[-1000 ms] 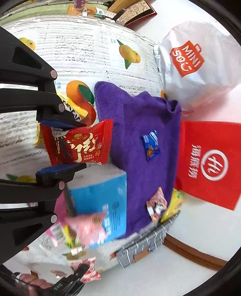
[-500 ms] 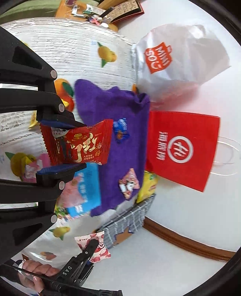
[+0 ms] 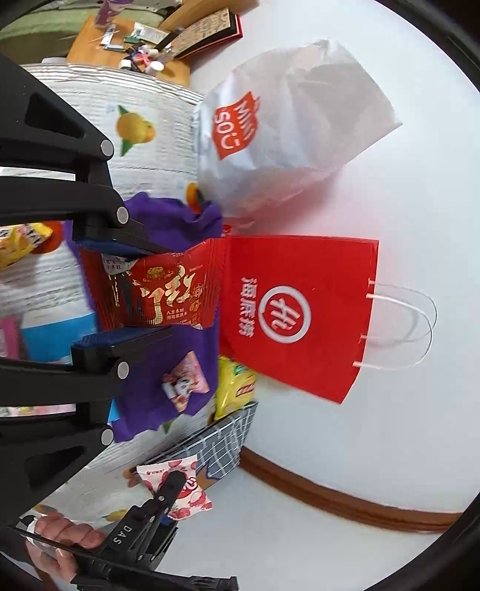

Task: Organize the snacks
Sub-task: 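Carry the red packet onto the purple towel while the right tool places the pink-white bar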

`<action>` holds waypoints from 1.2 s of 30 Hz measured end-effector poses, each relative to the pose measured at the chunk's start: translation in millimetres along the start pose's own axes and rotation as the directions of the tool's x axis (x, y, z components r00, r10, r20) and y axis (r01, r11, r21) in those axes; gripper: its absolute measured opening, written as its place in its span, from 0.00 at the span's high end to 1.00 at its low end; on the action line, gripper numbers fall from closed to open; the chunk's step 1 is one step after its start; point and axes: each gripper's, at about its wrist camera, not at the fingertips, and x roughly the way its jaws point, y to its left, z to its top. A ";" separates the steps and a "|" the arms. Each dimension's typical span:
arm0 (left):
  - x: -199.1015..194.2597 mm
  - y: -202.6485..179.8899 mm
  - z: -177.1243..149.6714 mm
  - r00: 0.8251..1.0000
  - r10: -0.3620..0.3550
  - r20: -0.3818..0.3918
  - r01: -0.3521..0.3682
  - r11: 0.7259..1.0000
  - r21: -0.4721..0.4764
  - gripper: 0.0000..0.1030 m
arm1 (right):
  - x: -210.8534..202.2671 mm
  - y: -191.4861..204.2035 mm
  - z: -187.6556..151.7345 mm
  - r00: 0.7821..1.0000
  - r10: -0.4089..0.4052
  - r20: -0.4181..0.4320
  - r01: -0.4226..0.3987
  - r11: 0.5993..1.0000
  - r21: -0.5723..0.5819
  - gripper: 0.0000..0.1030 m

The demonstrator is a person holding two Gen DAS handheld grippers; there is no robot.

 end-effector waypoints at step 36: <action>178.2 57.7 21.8 0.948 0.080 -0.309 -0.121 0.986 -0.115 0.69 | 159.1 -12.9 -40.4 0.951 0.082 -0.299 -0.103 0.993 -0.056 0.71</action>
